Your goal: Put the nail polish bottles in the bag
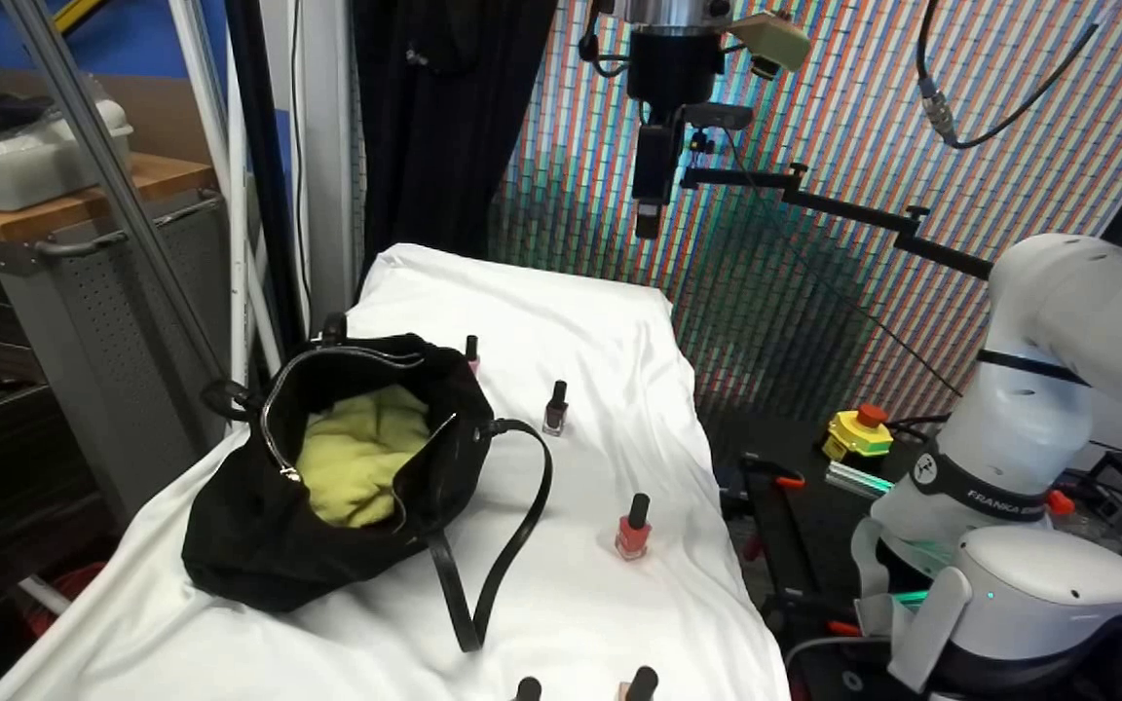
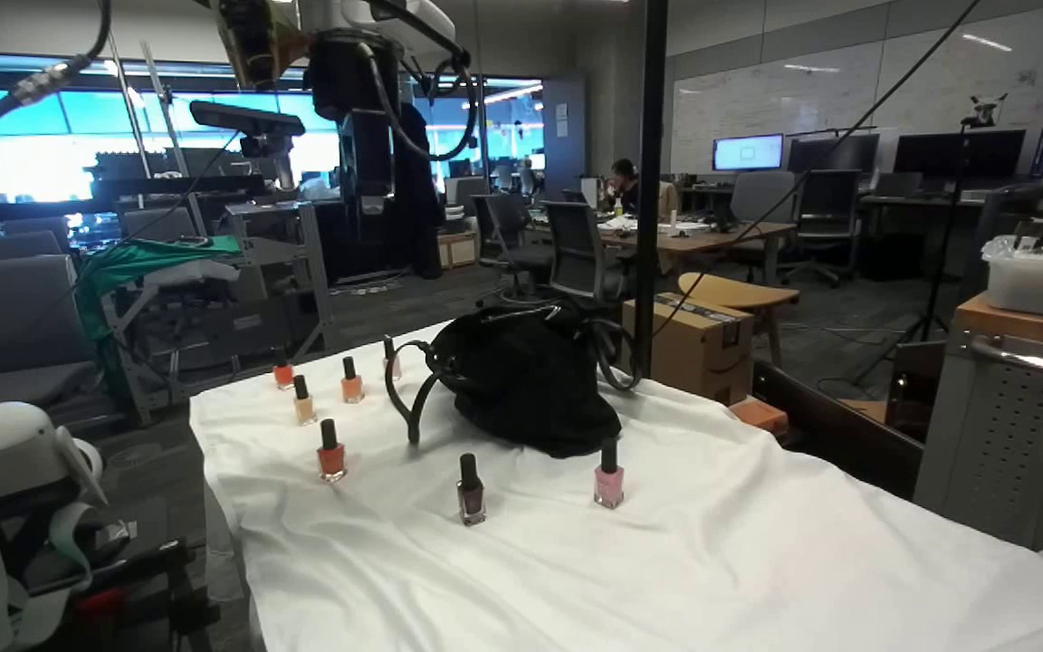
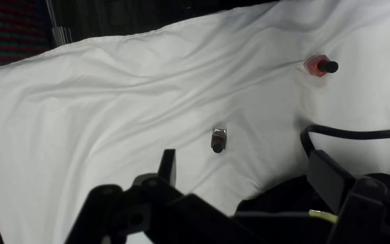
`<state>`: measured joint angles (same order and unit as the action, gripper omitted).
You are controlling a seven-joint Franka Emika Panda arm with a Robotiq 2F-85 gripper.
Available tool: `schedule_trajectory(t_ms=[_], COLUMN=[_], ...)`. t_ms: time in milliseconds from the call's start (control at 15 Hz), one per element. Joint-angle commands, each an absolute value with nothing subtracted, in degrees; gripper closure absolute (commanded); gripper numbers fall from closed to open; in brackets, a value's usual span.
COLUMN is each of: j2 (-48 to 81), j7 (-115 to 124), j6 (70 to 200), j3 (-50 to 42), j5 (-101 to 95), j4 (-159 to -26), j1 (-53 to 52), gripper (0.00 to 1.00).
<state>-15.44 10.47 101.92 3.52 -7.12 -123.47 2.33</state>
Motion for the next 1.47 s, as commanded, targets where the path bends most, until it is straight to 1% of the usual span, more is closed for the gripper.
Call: schedule_trajectory(t_ms=[0, 533, 1000, 1400], j2=[-11.69, -0.62, 10.74, 21.14], j7=[5.64, -7.46, -9.85, -17.91], j6=[105.79, 117.66, 125.47, 125.27], j3=[1.31, -3.29, -4.19, -3.14], j5=[-9.64, -7.14, -6.22, -4.35], j4=[-120.98, -116.69, -111.31, -102.89], j1=[2.44, 2.88, 4.62, 7.28], gripper=[0.0, 0.0, 0.0, 0.0])
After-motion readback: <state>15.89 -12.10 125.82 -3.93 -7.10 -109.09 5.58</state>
